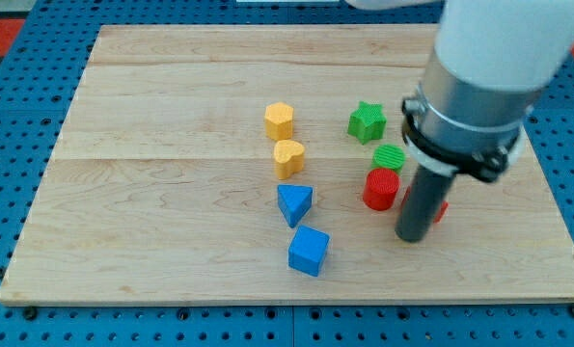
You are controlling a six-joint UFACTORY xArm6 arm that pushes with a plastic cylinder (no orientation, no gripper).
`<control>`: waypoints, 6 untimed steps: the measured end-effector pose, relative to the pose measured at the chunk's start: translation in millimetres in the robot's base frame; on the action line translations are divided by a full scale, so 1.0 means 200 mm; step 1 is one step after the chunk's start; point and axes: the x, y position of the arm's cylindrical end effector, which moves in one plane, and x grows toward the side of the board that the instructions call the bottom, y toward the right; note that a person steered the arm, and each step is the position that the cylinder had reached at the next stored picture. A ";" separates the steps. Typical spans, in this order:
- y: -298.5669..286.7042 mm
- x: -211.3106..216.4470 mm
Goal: Move both the green blocks to the top right side of the yellow hexagon
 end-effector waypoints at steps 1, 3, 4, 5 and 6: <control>0.01 -0.15; 0.00 -0.50; -0.02 -0.77; -0.01 -0.98; 0.07 -1.02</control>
